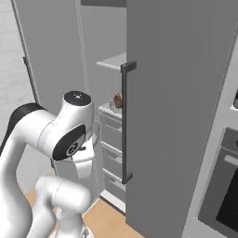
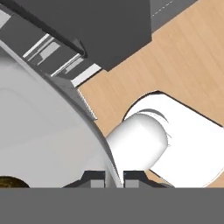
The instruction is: Take the meat container that has the steak and place it on the second highest rack of the freezer. Then take the vegetable container that has the avocado and lemon wedge and place it on the highest rack of the freezer.
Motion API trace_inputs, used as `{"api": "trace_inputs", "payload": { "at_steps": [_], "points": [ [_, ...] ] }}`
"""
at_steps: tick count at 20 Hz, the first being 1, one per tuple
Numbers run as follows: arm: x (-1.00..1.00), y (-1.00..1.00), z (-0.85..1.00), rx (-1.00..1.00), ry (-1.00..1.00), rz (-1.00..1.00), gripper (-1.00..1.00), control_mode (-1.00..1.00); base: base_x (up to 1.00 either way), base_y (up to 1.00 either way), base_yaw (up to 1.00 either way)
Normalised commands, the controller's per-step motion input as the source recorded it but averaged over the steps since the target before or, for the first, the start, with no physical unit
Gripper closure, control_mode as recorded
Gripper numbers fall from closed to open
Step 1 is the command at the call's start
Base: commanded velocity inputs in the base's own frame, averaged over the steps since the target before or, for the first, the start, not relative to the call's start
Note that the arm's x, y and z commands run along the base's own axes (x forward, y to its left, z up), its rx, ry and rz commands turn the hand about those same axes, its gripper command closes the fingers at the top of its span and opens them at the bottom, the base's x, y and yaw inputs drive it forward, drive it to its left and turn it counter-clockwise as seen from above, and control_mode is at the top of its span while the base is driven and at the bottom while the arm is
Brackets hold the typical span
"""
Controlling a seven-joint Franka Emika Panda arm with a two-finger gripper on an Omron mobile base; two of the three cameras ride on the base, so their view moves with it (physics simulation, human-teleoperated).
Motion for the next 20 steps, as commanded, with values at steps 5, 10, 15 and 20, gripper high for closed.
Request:
{"api": "trace_inputs", "payload": {
  "at_steps": [5, 10, 15, 20],
  "points": [
    [0.0, 0.0, 0.0, 0.0, 0.0, 0.0, 1.0, 1.0, 0.21, 0.36, -0.27],
    [0.0, 0.0, 0.0, 0.0, 0.0, 0.0, 1.0, 1.0, 0.33, 0.0, -0.39],
    [0.0, 0.0, 0.0, 0.0, 0.0, 0.0, 1.0, 1.0, 0.26, 0.31, -0.31],
    [0.0, 0.0, 0.0, 0.0, 0.0, 0.0, 1.0, 1.0, 0.08, 0.67, -0.06]
  ]
}}
